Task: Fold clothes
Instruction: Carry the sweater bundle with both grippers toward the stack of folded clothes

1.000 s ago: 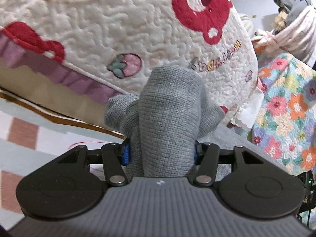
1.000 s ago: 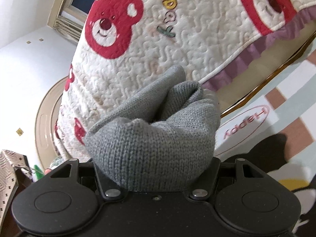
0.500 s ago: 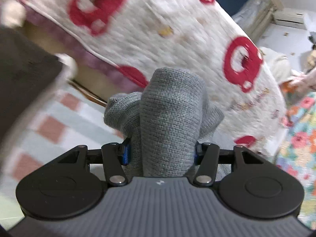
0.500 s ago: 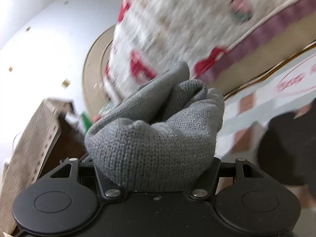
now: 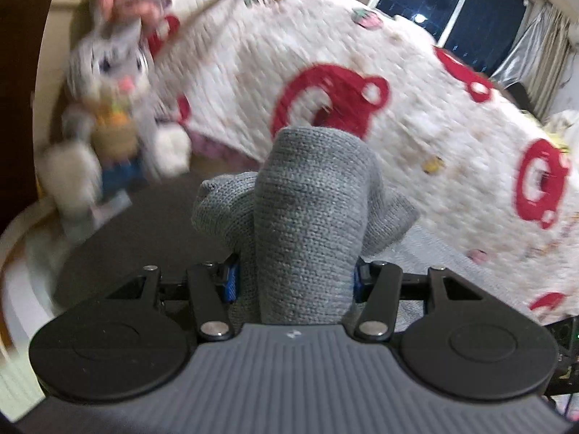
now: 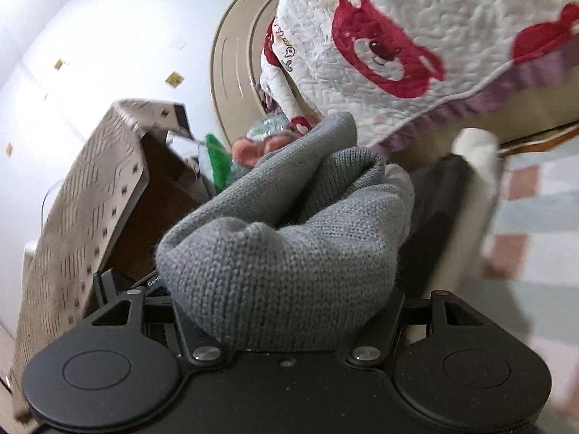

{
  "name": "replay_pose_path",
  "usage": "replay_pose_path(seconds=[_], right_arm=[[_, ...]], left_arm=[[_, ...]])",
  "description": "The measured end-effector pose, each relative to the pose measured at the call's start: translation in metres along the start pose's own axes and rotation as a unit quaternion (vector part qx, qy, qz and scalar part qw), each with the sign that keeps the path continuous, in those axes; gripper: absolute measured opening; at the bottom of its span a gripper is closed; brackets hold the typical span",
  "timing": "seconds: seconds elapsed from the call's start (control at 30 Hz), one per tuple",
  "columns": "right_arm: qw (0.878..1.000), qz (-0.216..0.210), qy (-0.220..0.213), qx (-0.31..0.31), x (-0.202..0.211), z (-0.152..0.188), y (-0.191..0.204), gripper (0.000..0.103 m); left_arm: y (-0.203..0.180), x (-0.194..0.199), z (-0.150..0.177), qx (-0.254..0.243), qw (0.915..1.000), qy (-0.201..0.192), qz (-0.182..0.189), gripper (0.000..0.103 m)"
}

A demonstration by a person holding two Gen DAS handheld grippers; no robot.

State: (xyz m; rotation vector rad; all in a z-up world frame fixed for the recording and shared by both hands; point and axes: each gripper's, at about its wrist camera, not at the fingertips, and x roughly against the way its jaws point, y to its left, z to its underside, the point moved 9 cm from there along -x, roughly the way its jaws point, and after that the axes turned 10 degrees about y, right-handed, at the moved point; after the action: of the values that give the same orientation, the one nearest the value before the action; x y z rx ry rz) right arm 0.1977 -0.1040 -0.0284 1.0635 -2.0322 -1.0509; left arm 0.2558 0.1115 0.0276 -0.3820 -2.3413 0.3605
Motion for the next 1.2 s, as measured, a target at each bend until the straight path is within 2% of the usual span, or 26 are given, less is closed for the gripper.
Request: replay_pose_path(seconds=[0.07,0.13,0.2,0.23,0.3,0.33,0.4,0.43,0.5,0.53,0.67,0.73,0.8,0.93,1.07,1.2], right_arm=[[0.999,-0.017,-0.021,-0.039,-0.035,-0.02,-0.013,0.067],[0.996,-0.023,-0.049,-0.066,-0.068,-0.031,-0.031,0.068],[0.994,0.001,-0.086,-0.06,-0.103,-0.035,-0.05,0.069],[0.994,0.02,-0.089,-0.064,-0.118,-0.03,-0.063,0.07],[0.992,0.063,-0.077,-0.074,-0.147,-0.016,-0.091,0.076],[0.991,0.079,-0.054,-0.088,-0.157,-0.007,-0.106,0.077],[0.991,0.045,-0.053,-0.116,-0.153,0.005,-0.121,0.077],[0.991,0.03,-0.057,-0.117,-0.146,0.009,-0.124,0.077],[0.994,0.04,-0.043,-0.088,-0.133,0.01,-0.118,0.082],[0.996,0.051,-0.038,-0.069,-0.128,0.009,-0.113,0.083],[0.995,0.09,-0.044,0.0,-0.119,0.007,-0.096,0.088],[0.994,0.098,-0.046,0.015,-0.124,0.003,-0.098,0.092],[0.994,0.101,-0.036,0.023,-0.133,-0.003,-0.102,0.095],[0.995,0.1,-0.018,0.004,-0.138,-0.008,-0.11,0.096],[0.993,0.116,-0.015,0.004,-0.114,-0.001,-0.109,0.096],[0.994,0.105,-0.031,-0.015,-0.095,-0.017,-0.107,0.096]], left_arm=[[0.014,-0.022,-0.037,-0.028,0.9993,0.008,-0.023,0.052],[0.034,-0.058,-0.069,-0.059,0.9963,0.039,-0.049,0.052],[0.056,-0.095,-0.099,-0.086,0.9906,0.075,-0.076,0.052],[0.067,-0.115,-0.107,-0.098,0.9868,0.092,-0.091,0.052],[0.088,-0.155,-0.105,-0.12,0.9772,0.125,-0.123,0.052],[0.097,-0.167,-0.099,-0.125,0.9736,0.134,-0.136,0.052],[0.112,-0.185,-0.086,-0.127,0.97,0.142,-0.151,0.052],[0.117,-0.189,-0.083,-0.119,0.9721,0.139,-0.148,0.052],[0.125,-0.184,-0.084,-0.085,0.9811,0.124,-0.122,0.053],[0.129,-0.182,-0.085,-0.075,0.9829,0.119,-0.118,0.053],[0.137,-0.175,-0.088,-0.076,0.9829,0.106,-0.13,0.048],[0.139,-0.171,-0.092,-0.064,0.9851,0.104,-0.121,0.046],[0.138,-0.169,-0.095,-0.058,0.986,0.105,-0.116,0.045],[0.135,-0.171,-0.093,-0.068,0.9843,0.107,-0.123,0.046],[0.136,-0.178,-0.088,-0.063,0.9848,0.104,-0.124,0.048],[0.138,-0.187,-0.082,-0.049,0.9854,0.099,-0.129,0.052]])
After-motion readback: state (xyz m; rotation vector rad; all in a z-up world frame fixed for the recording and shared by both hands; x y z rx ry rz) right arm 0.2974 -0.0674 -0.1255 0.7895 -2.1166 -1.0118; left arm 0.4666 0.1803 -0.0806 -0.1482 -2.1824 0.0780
